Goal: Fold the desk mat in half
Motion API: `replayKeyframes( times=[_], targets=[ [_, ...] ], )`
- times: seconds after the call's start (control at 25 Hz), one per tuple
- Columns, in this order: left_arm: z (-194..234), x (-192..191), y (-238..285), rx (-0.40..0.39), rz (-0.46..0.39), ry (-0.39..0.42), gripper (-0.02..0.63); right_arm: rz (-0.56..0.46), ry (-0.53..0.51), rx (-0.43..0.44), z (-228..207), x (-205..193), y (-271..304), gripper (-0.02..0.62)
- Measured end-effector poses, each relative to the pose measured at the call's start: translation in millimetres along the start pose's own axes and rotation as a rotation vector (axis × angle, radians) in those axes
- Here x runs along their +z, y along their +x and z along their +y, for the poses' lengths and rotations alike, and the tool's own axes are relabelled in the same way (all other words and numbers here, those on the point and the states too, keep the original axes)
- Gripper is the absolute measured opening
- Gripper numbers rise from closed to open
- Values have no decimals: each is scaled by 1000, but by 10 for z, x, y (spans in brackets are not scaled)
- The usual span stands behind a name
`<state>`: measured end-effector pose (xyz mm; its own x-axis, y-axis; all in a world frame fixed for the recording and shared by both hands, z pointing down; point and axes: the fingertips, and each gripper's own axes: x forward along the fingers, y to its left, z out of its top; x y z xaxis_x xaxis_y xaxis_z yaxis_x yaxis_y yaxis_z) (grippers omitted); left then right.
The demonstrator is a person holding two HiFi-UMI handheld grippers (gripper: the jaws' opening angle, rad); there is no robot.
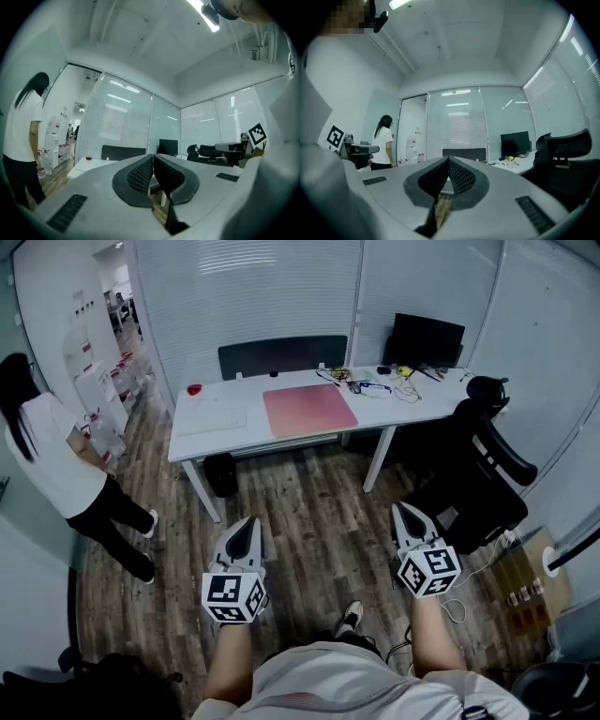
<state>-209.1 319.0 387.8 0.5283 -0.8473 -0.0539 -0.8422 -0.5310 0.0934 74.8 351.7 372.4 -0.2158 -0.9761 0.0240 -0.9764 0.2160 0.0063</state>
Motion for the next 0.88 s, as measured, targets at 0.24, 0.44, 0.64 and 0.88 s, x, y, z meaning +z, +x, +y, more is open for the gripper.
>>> replayKeyframes(
  times=[0.24,0.44,0.64,0.88],
  targets=[
    [6,-28,-4,-7,5,-5,14,4,-10,1,53,5,36,51],
    [24,-40,-3,-10,11,-3,14,8,-13,3,80,-16,56,51],
    [39,-48,-6,-12,10,-5,14,11,-8,4,94,-41,58,51],
    [74,-96,13,-12,18,-13,14,-2,29,20,93,-47,120,51]
  ],
)
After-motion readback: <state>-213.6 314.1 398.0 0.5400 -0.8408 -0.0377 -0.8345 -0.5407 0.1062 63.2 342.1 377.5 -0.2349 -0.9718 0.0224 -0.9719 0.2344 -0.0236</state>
